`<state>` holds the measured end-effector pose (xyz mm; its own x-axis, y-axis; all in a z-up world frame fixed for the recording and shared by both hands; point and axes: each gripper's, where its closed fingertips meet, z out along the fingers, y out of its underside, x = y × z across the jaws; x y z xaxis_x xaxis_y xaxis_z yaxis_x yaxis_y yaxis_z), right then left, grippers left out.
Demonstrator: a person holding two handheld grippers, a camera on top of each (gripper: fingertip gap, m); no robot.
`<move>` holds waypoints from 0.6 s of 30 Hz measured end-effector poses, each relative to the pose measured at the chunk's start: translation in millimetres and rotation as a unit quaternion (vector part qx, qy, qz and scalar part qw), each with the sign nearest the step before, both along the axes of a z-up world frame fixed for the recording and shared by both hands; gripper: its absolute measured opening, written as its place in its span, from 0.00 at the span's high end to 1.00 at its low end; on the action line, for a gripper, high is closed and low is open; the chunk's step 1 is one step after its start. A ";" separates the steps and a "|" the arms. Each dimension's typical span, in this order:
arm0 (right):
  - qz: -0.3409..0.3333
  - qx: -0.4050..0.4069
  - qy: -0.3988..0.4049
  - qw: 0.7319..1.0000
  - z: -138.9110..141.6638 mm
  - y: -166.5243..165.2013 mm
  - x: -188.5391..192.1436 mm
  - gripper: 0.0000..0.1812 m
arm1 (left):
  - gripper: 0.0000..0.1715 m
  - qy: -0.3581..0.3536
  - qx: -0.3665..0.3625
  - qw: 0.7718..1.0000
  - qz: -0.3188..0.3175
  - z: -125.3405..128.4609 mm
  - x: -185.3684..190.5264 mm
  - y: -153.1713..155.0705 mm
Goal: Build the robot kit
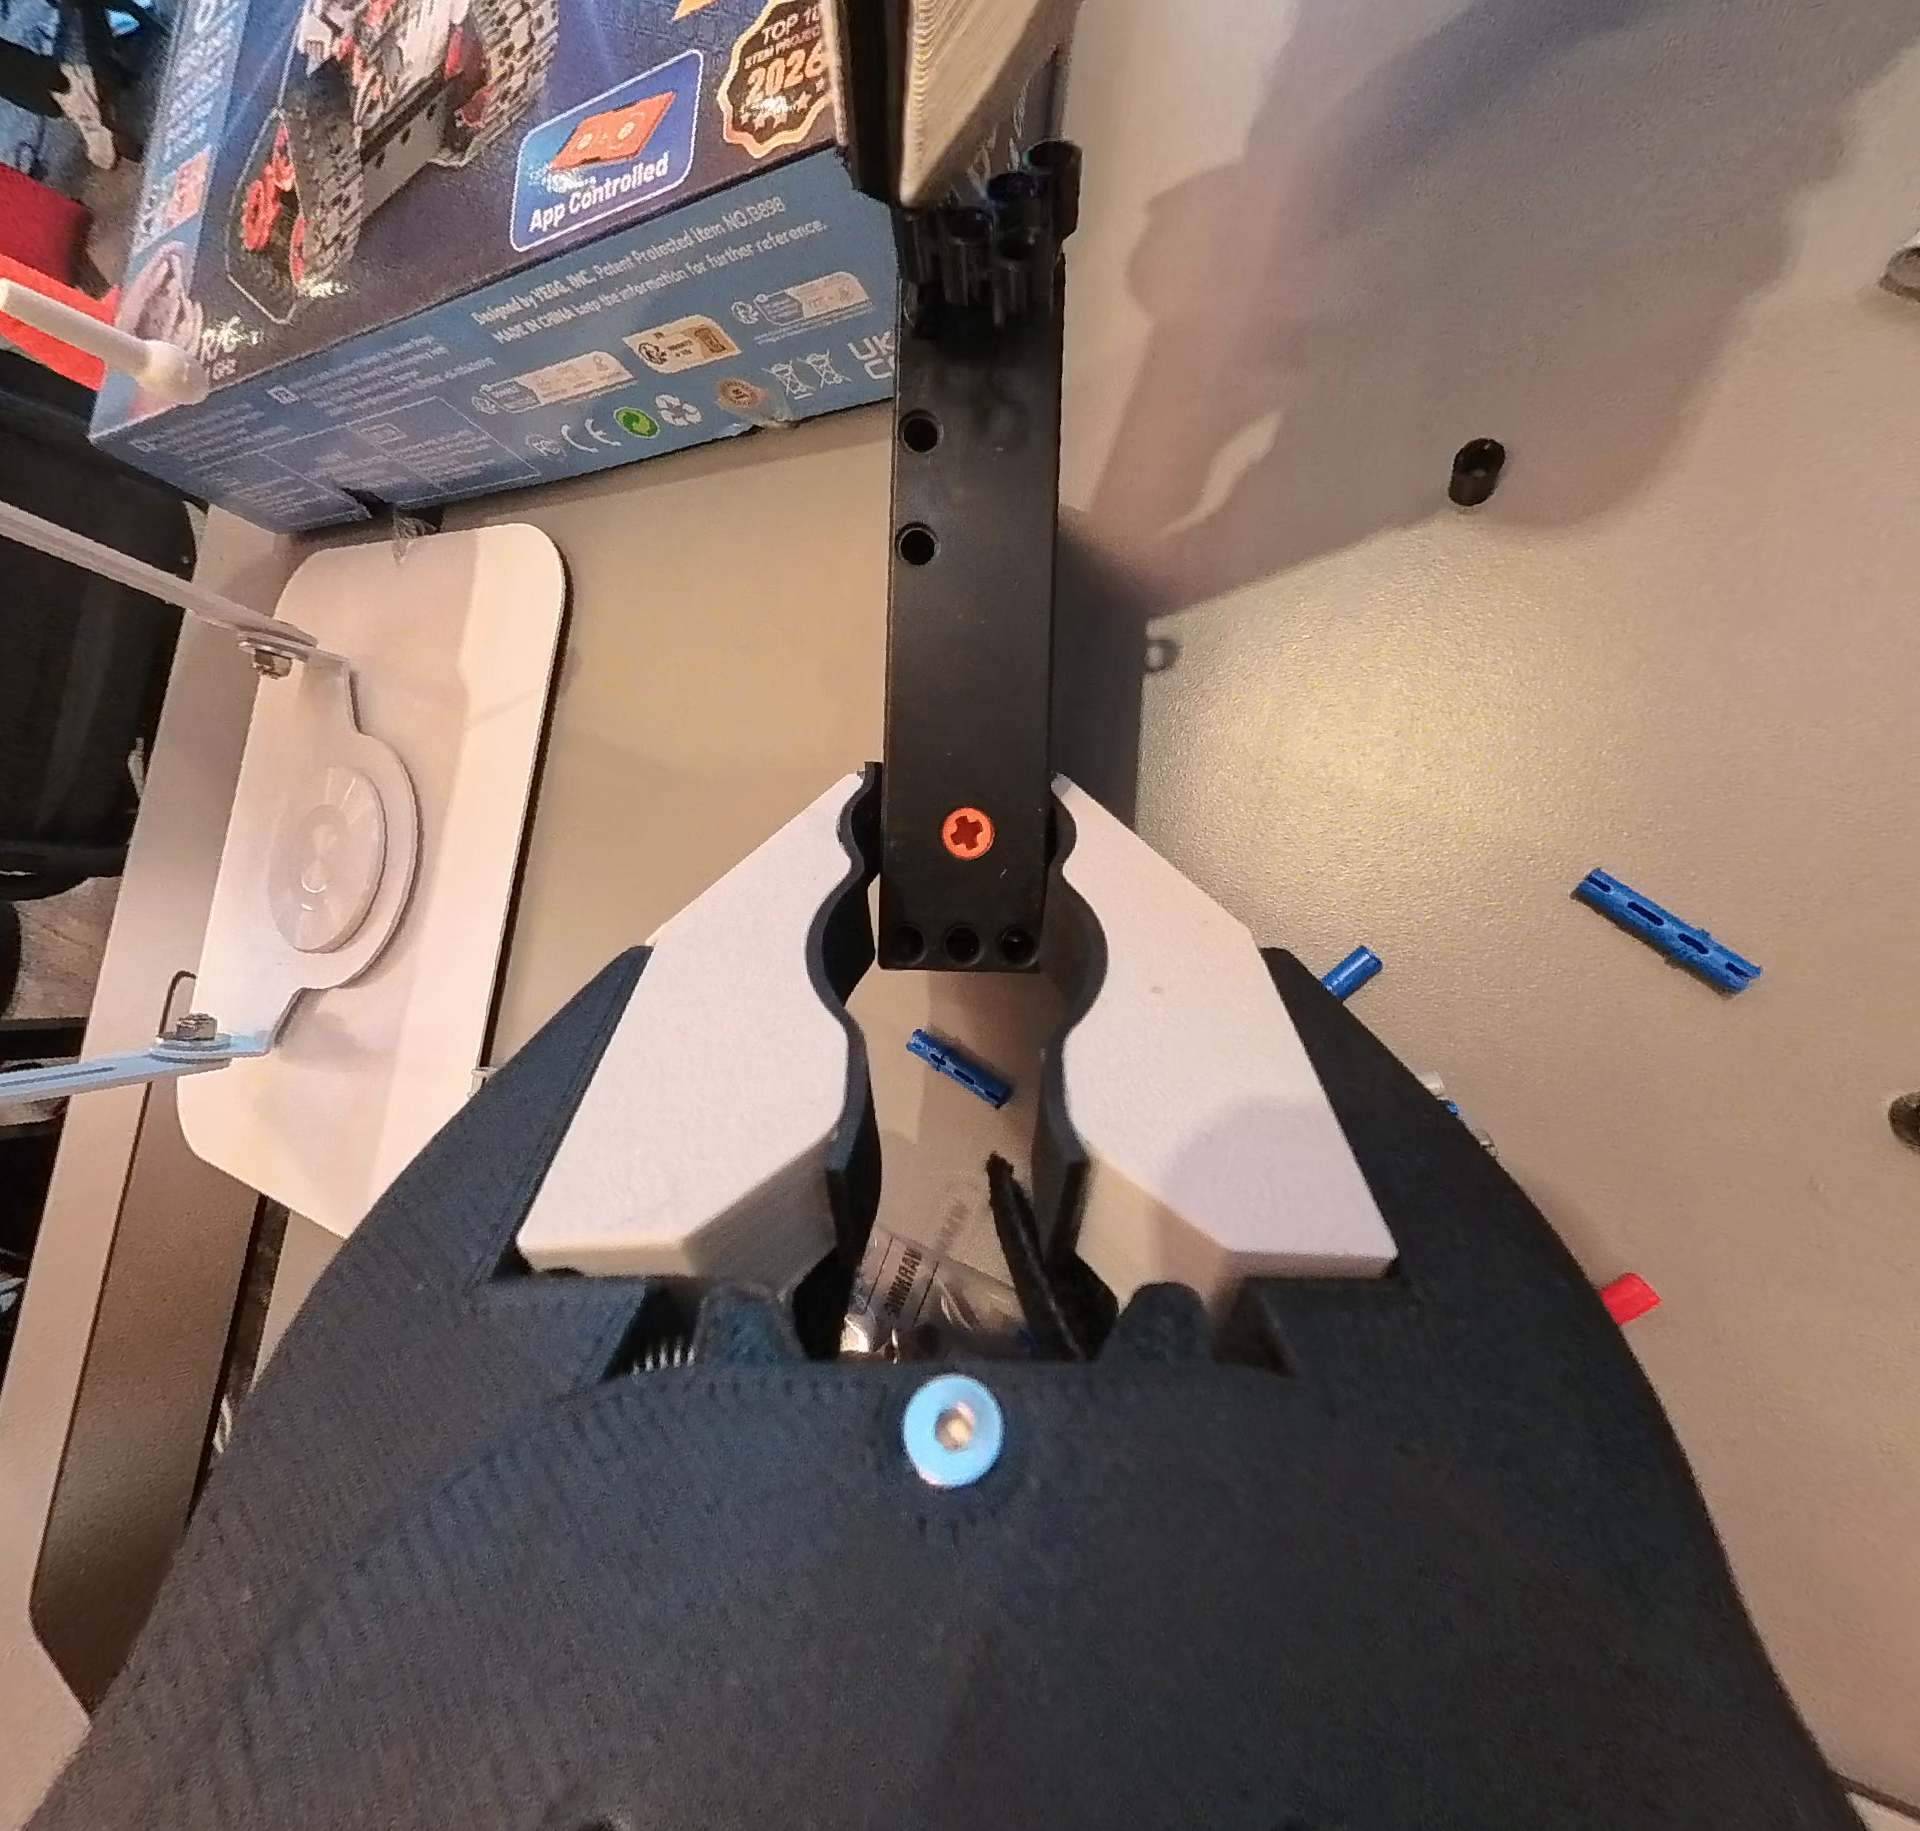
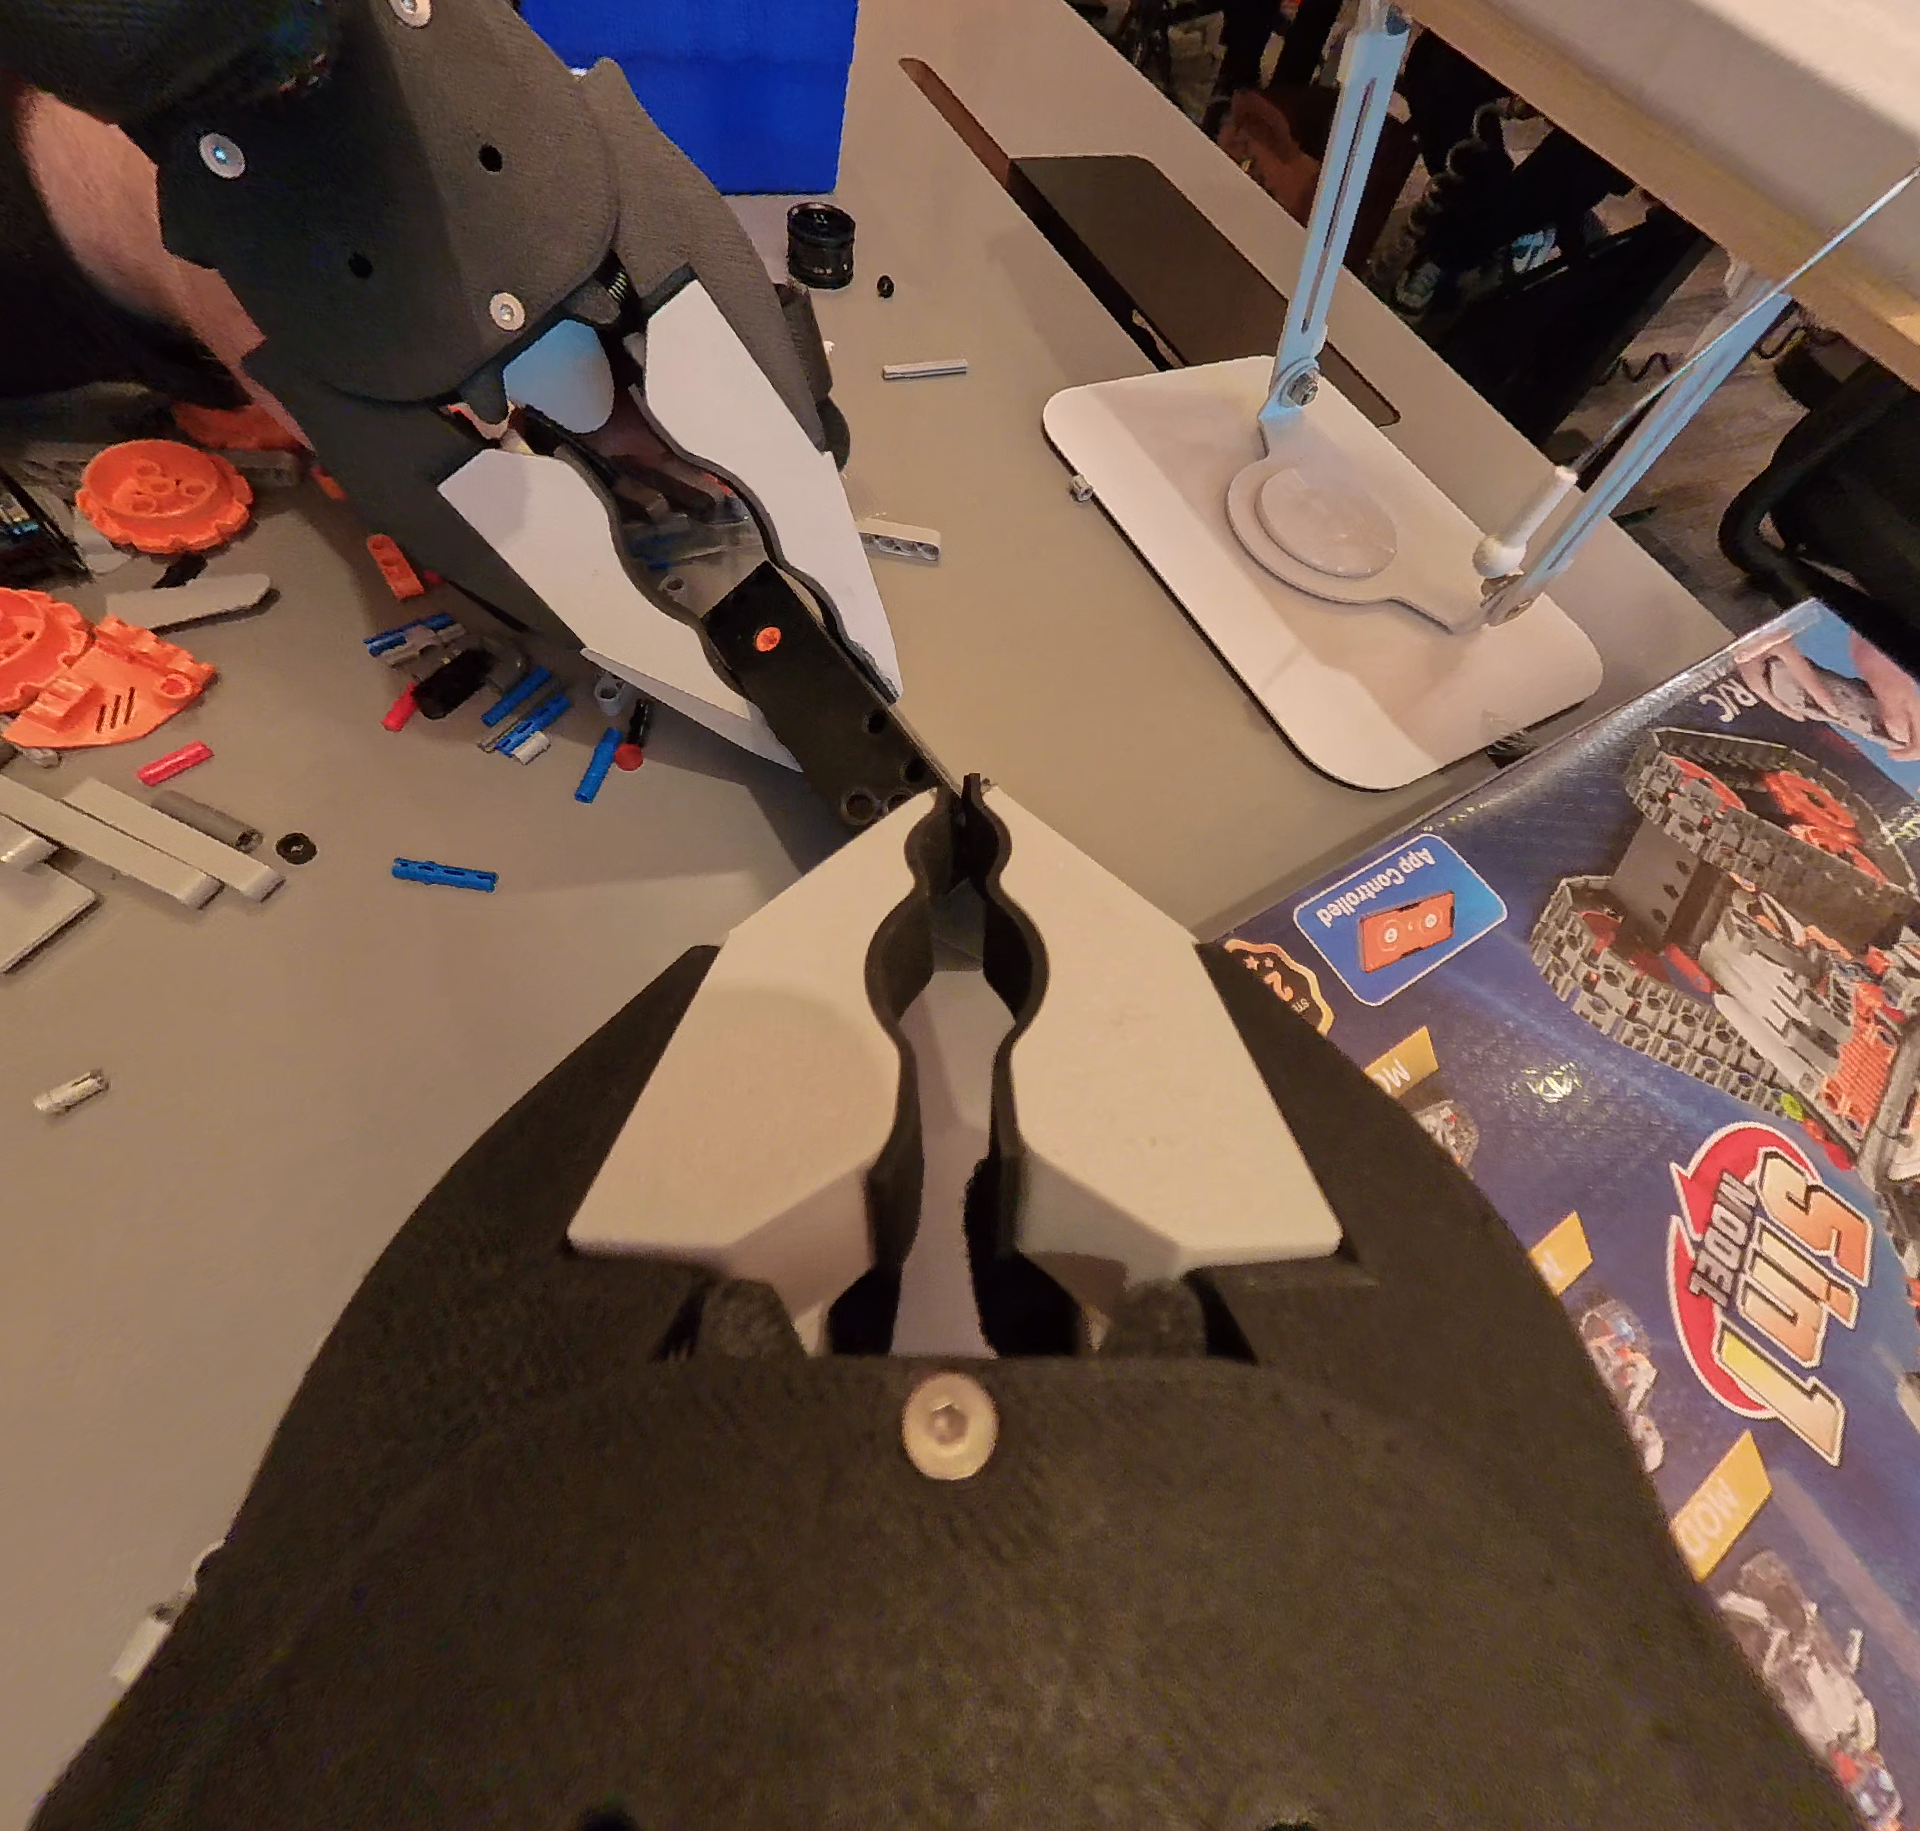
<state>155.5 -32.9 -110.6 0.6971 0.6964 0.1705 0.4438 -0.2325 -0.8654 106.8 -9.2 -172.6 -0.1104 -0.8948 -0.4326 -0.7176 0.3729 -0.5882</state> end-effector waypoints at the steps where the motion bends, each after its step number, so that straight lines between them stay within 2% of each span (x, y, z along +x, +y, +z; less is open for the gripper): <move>1: 0.004 0.003 -0.003 1.000 0.2 -0.7 -0.8 0.99 | 0.85 0.000 0.000 1.000 0.000 0.0 0.0 0.0; 18: 0.018 0.022 -0.057 0.998 -5.0 -3.9 1.4 0.95 | 0.85 -0.001 0.000 1.000 0.000 -0.1 0.1 0.0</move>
<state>156.9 -36.7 -115.6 0.6463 0.7102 0.2793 0.5479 -0.1771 -0.8176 106.9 -9.2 -172.7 -0.1103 -0.8945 -0.4332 -0.7167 0.3736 -0.5889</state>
